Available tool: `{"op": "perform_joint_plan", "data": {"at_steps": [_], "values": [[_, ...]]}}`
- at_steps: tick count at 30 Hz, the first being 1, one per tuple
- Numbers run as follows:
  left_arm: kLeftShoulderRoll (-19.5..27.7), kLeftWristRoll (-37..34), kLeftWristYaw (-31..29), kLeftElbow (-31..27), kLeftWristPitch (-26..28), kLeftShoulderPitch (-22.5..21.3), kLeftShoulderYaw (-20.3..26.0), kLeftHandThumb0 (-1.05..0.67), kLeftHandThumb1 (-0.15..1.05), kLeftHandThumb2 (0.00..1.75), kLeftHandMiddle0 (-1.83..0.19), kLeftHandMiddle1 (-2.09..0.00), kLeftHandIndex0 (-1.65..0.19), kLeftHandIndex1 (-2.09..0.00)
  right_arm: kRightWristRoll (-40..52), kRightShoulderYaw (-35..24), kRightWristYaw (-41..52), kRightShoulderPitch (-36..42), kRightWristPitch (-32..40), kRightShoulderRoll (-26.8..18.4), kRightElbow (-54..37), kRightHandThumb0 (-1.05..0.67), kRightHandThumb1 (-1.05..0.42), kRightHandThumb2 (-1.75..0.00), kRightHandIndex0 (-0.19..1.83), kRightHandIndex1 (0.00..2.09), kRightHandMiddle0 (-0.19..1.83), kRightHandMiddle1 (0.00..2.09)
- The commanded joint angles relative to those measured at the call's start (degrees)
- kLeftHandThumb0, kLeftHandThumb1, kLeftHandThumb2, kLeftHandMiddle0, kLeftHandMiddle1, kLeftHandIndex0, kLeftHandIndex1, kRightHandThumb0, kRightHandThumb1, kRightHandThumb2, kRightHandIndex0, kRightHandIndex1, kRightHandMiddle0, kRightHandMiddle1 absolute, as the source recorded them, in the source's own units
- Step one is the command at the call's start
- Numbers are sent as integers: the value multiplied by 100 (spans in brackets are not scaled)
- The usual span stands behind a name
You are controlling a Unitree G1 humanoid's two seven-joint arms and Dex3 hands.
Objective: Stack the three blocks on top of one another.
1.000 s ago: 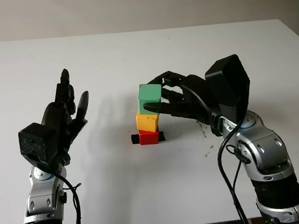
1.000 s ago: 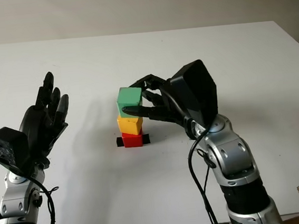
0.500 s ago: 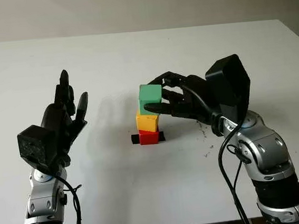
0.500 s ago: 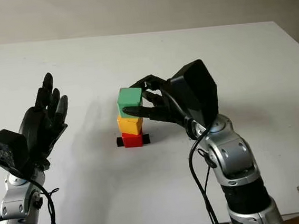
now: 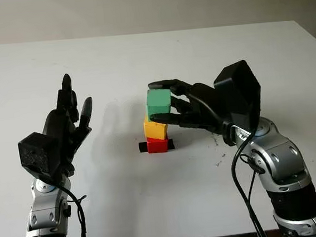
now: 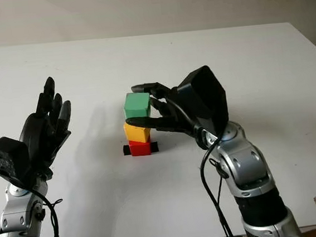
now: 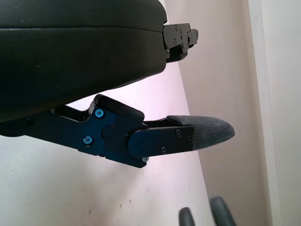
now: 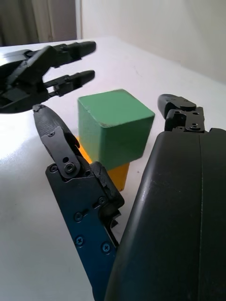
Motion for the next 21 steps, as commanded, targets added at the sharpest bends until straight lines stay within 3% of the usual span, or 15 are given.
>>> {"op": "perform_joint_plan", "data": {"at_steps": [1,5,14,15,18,21], "values": [[-23,-27,-12,1,-3,-13,-7,-73,105,48,13,-6,13,-6,-65,56,109,117,-402,-159,22,-78,-86,-6,-16,0,-15,30],[-20,-80,-70,-31,52,7,-24,-73,105,47,14,-5,14,-5,95,-88,470,283,-1168,-266,158,-88,-87,-6,-19,0,-19,4],[-9,-92,-101,-35,44,43,-8,-73,105,48,16,-5,16,-5,-117,-661,469,623,-2912,-624,96,-95,-91,-7,-19,0,-19,0],[-12,-93,-106,-30,35,43,-6,-73,105,48,16,-5,16,-5,-180,-735,374,707,-3265,-615,161,-96,-99,-15,-19,0,-19,0],[-27,-102,-127,-6,16,28,-13,-74,105,47,15,-5,17,-4,-234,-1036,-106,919,-3845,-411,321,-90,-104,-58,-19,0,-19,0],[-44,-149,-171,74,-9,-15,-10,-73,105,48,16,-5,17,-4,-145,-1240,-486,979,-3784,-196,409,-80,-105,-70,-19,0,-19,0]]}}
